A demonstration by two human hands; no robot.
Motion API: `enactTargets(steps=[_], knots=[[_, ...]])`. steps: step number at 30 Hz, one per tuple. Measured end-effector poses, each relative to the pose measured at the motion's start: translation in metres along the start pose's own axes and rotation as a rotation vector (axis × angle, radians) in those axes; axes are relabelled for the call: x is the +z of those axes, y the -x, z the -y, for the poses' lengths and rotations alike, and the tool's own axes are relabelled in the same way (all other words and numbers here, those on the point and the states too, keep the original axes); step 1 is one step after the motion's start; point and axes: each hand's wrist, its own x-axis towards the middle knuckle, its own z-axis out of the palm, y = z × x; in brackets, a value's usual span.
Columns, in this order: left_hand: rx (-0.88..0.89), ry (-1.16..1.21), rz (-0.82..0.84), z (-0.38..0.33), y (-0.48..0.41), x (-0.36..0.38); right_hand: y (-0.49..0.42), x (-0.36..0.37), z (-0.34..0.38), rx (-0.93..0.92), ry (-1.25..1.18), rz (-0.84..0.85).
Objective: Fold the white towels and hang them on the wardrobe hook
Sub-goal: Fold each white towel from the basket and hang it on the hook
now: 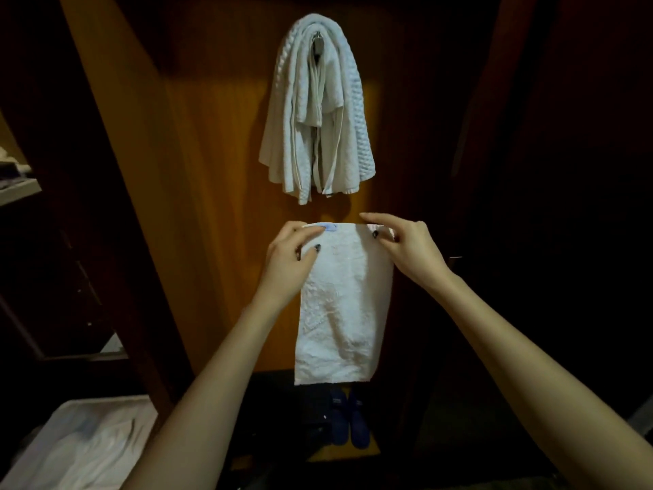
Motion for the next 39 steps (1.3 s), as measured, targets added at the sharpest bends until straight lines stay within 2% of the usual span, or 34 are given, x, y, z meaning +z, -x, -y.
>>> enactTargets(steps=[5,9,11,16,18,21,23,25,27,30,32,36,39], knots=[[0.015,-0.214,0.050,0.004,0.007,0.024,0.000,0.003,-0.001,0.006,0.133,0.024],[0.035,-0.185,-0.066,0.001,0.012,0.034,0.000,0.004,0.000,0.044,0.158,-0.010],[0.013,-0.186,-0.071,0.003,0.014,0.037,0.001,0.003,-0.004,0.062,0.125,-0.046],[-0.098,-0.247,0.226,0.013,0.014,0.044,0.002,-0.002,-0.021,0.070,0.020,-0.054],[-0.084,-0.145,0.230,0.013,0.013,0.045,0.002,-0.004,-0.026,0.045,-0.075,-0.037],[-0.094,0.073,0.126,0.010,0.008,0.043,0.007,-0.006,-0.034,0.035,-0.219,-0.013],[-0.098,0.121,0.072,0.007,0.002,0.040,0.010,-0.005,-0.038,0.037,-0.288,0.024],[-0.043,0.059,0.091,0.004,-0.003,0.039,0.011,-0.004,-0.040,0.042,-0.260,-0.030],[0.024,-0.095,0.138,0.002,-0.005,0.042,0.011,-0.002,-0.038,0.045,-0.218,-0.153],[0.008,-0.289,0.167,0.000,-0.002,0.052,0.006,-0.002,-0.033,0.038,-0.136,-0.233],[-0.012,-0.189,0.168,-0.001,0.002,0.059,0.006,-0.001,-0.029,0.006,-0.064,-0.208],[-0.136,0.277,0.144,-0.010,0.005,0.071,0.014,0.010,-0.019,-0.087,-0.006,-0.134],[-0.154,0.379,0.104,-0.015,0.004,0.073,0.017,0.012,-0.014,-0.063,-0.112,-0.079]])
